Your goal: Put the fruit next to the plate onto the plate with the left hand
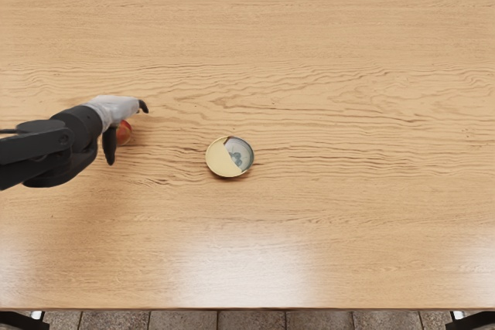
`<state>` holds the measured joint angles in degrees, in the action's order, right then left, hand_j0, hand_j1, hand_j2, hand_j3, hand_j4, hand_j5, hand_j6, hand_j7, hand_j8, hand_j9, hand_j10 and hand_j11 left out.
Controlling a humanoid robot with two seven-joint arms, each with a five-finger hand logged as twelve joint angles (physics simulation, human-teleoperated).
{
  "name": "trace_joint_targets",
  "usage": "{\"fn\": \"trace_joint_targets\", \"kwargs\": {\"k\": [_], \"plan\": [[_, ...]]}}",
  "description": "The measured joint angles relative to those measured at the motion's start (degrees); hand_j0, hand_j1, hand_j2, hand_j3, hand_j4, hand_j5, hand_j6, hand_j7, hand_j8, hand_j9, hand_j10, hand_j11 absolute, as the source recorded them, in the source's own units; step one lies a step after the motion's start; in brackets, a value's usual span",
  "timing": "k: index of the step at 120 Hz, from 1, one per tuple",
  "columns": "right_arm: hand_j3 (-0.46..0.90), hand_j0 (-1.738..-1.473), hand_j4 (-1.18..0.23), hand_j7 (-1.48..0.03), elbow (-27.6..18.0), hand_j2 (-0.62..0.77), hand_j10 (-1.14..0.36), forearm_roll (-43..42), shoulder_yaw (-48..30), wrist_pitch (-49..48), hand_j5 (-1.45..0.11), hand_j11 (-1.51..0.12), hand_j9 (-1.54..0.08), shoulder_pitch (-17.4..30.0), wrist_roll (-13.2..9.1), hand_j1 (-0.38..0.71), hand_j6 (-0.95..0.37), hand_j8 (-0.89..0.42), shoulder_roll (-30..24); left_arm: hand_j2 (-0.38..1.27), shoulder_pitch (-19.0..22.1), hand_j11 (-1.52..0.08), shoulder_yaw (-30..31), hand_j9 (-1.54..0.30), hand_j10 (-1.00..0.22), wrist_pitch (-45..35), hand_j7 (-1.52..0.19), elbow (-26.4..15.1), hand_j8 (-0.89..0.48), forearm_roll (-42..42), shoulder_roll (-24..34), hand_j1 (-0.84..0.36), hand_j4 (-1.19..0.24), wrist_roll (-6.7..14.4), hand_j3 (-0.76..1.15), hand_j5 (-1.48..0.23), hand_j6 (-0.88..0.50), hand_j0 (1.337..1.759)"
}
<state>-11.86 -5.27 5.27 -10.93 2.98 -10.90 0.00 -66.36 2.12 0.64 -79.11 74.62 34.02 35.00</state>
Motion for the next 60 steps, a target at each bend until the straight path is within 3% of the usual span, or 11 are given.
{"fn": "trace_joint_targets", "kwargs": {"k": [49,60], "plan": [[0.00,-1.658,-0.01,-0.02,0.0,0.00,-0.01,0.0,0.0,0.0,-0.02,-0.02,-0.02,0.0,0.0,-0.33,-0.01,-0.01,0.0,0.05,-0.2,-0.33,0.4,-0.33,-0.26,-0.6,-0.33,3.8,-0.26,0.6,-0.2,0.04,-0.26,0.0,0.00,-0.33,-0.26,1.658],[0.00,-1.658,-0.01,-0.02,0.0,0.00,-0.01,0.0,0.0,0.0,-0.02,-0.02,-0.02,0.0,0.0,-0.33,-0.01,-0.01,0.0,0.06,1.0,-0.35,0.6,-0.35,-0.27,-0.9,-0.35,5.4,-0.28,0.9,-3.1,0.03,-0.27,0.0,0.00,-0.35,-0.28,1.658]]}}
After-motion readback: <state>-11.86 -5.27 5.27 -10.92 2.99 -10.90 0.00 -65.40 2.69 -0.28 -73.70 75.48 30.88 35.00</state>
